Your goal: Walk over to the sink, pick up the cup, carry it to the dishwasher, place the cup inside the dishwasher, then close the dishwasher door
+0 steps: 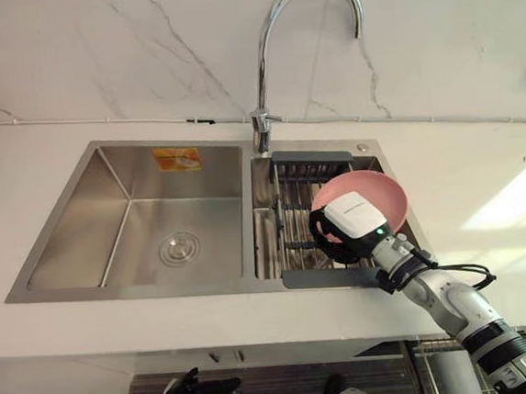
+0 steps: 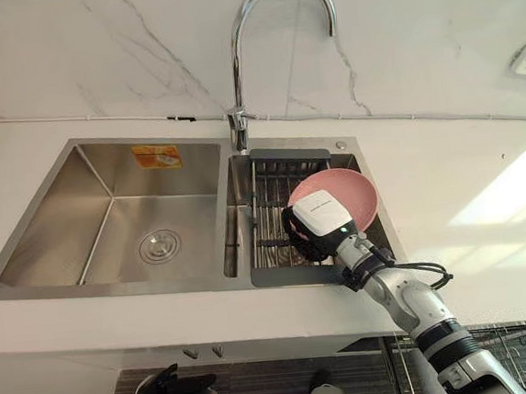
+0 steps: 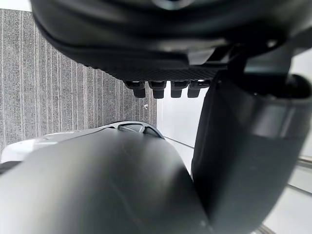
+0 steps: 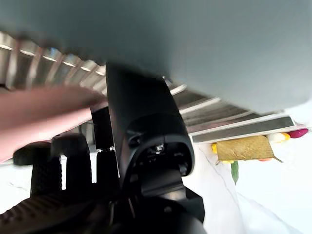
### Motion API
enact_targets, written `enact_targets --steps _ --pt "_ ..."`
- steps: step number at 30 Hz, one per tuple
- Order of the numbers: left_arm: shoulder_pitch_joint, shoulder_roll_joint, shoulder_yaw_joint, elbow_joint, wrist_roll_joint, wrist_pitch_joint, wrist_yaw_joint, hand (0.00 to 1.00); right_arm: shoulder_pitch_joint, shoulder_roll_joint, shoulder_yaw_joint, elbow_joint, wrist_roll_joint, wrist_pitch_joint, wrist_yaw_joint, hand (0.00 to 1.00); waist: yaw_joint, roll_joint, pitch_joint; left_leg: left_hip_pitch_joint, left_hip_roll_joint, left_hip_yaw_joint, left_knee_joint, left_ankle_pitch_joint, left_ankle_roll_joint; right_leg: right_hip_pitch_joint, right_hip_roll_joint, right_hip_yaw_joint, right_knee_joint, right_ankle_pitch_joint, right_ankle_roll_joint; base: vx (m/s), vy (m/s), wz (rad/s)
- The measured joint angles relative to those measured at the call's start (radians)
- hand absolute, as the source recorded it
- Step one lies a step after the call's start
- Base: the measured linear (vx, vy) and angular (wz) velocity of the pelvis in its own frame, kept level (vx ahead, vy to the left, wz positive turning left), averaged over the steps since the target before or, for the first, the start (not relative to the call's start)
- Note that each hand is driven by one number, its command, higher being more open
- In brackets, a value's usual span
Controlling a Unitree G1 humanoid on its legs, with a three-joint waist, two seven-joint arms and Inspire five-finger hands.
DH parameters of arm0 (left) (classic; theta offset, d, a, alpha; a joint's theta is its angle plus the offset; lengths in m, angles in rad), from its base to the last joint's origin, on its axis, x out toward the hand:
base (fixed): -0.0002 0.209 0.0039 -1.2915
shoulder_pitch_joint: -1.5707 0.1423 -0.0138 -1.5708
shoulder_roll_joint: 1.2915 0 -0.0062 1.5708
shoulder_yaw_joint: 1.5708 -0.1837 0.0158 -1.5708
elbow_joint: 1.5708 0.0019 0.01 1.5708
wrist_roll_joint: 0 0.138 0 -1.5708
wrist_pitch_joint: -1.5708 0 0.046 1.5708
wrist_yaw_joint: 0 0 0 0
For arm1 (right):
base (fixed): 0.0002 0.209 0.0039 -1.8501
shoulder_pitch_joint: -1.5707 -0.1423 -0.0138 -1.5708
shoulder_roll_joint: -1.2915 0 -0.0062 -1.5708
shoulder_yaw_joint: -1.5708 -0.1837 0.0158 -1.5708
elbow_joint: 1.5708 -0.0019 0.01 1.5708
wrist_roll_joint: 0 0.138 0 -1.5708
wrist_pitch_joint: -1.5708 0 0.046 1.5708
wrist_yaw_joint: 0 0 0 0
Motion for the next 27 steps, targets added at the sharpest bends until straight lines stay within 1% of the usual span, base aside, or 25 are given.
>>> enact_targets --steps 4,9,17,20,25,27 --pt "0.001 0.0 0.0 -0.012 0.0 0.0 0.0 1.0 0.0 0.0 -0.001 0.0 0.0 0.002 -0.015 0.0 0.001 0.001 0.004 0.0 0.0 -0.003 -0.003 0.0 -0.003 0.0 -0.001 -0.003 0.003 -0.005 -0.005 -0.01 -0.005 0.02" --pt "0.003 -0.002 -0.001 -0.027 0.002 0.0 0.0 1.0 0.0 0.0 -0.001 0.0 0.0 0.002 -0.036 0.0 0.003 0.003 0.011 0.0 0.0 -0.01 -0.007 0.006 0.003 -0.001 -0.001 -0.01 0.011 -0.012 0.003 0.01 -0.006 0.03" --pt "0.003 -0.005 -0.007 -0.032 0.029 0.0 0.0 1.0 0.0 0.0 -0.008 0.0 0.002 0.002 -0.055 0.0 0.004 0.007 0.014 0.003 -0.003 -0.011 -0.013 0.009 0.004 0.0 -0.001 -0.01 0.011 -0.014 0.005 0.0 -0.001 0.0" --pt "0.005 -0.005 -0.007 -0.032 0.029 -0.002 0.0 1.0 0.0 0.0 -0.016 0.0 0.005 -0.015 -0.108 0.0 0.004 0.007 0.015 0.007 -0.003 -0.01 -0.014 0.01 0.004 0.002 -0.002 -0.009 0.014 -0.015 0.004 -0.01 0.0 0.0" --pt "0.006 -0.005 -0.006 -0.037 0.029 -0.007 0.0 1.0 0.0 0.0 -0.089 -0.021 0.026 -0.059 -0.185 0.0 0.003 0.004 0.028 0.016 -0.009 -0.01 -0.016 0.007 0.001 0.001 -0.012 -0.007 0.034 -0.025 0.008 -0.01 0.0 0.0" --pt "0.006 -0.005 -0.006 -0.036 0.03 -0.007 0.0 1.0 0.0 0.0 -0.116 -0.038 0.041 -0.069 -0.202 0.0 0.003 0.004 0.028 0.017 -0.011 -0.01 -0.017 0.006 0.001 0.001 -0.015 -0.006 0.036 -0.026 0.008 0.0 0.0 0.0"
